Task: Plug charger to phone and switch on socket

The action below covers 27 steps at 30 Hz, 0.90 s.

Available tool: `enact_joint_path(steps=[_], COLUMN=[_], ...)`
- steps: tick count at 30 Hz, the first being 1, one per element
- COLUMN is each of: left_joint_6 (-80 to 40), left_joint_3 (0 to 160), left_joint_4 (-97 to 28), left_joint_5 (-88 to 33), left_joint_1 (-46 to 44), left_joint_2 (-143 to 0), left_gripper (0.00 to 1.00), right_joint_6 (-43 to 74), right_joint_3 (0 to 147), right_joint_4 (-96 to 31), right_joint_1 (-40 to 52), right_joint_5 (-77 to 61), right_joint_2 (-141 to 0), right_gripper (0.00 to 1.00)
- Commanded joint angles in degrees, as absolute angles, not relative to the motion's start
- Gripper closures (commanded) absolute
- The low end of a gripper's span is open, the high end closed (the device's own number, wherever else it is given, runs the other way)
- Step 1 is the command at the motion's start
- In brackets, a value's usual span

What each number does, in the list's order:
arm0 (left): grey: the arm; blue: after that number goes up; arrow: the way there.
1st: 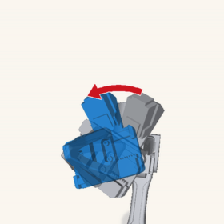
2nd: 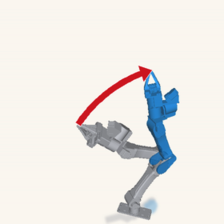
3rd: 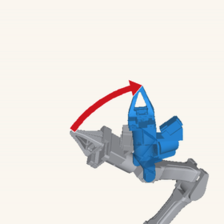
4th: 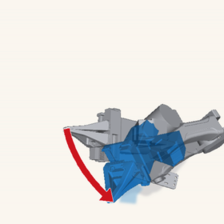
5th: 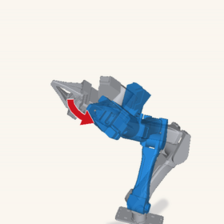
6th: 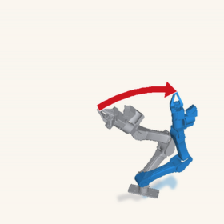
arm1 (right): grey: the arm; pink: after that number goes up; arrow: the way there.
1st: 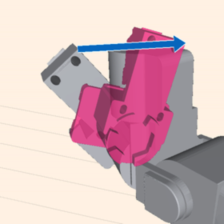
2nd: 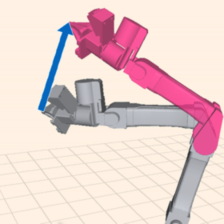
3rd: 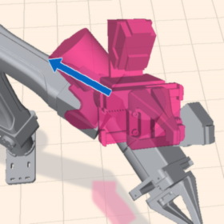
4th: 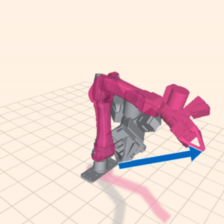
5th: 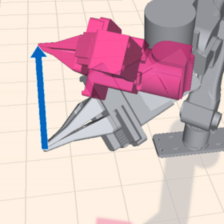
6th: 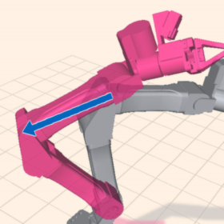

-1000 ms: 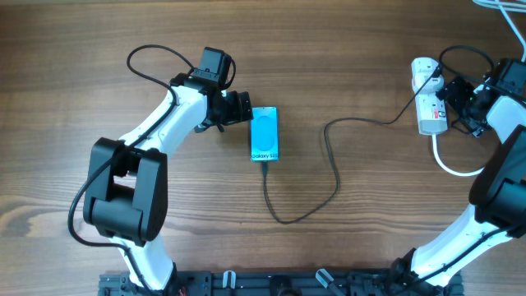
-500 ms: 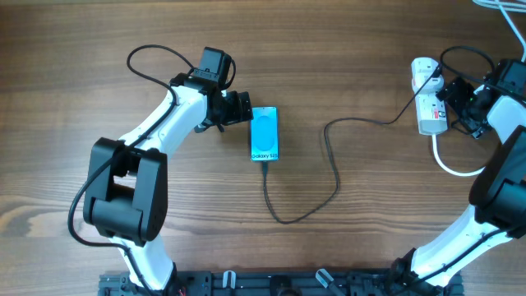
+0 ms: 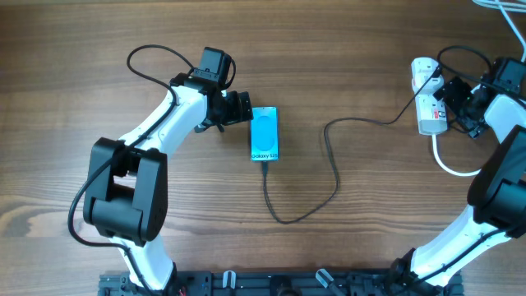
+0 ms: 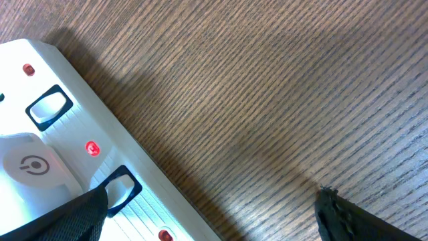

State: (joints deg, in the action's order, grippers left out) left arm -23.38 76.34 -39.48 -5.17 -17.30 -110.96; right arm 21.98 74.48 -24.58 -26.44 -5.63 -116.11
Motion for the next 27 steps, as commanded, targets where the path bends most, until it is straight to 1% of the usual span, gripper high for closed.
enact_joint_path(steps=[1, 5, 11, 16, 21, 27], left_joint_6=[-22.7, -22.7, -22.7, -22.7, -22.7, -22.7], left_joint_3=[76.1, 76.1, 76.1, 76.1, 76.1, 76.1], left_joint_4=[-39.4, -39.4, -39.4, -39.4, -39.4, -39.4], left_joint_5=[-4.4, -4.4, -4.4, -4.4, -4.4, -4.4], left_joint_1=[-17.3, -17.3, -17.3, -17.3, -17.3, -17.3], left_joint_2=[-109.7, -109.7, -109.7, -109.7, -109.7, -109.7], left_gripper=[0.0, 0.0, 0.0, 0.0, 0.0, 0.0], right_joint_6=[21.0, 23.1, 23.1, 22.5, 22.4, 22.5], right_joint_3=[71.5, 71.5, 71.5, 71.5, 71.5, 71.5], right_joint_4=[-27.6, -28.8, -26.7, -24.6, -24.7, -25.1], right_joint_1=[-24.2, -24.2, -24.2, -24.2, -24.2, -24.2], right_joint_5=[-1.5, 3.6, 3.6, -4.3, -7.8, -8.1], right_joint_2=[-119.6, -119.6, -119.6, -119.6, -119.6, -119.6], right_gripper=[0.0, 0.0, 0.01, 0.0, 0.0, 0.0])
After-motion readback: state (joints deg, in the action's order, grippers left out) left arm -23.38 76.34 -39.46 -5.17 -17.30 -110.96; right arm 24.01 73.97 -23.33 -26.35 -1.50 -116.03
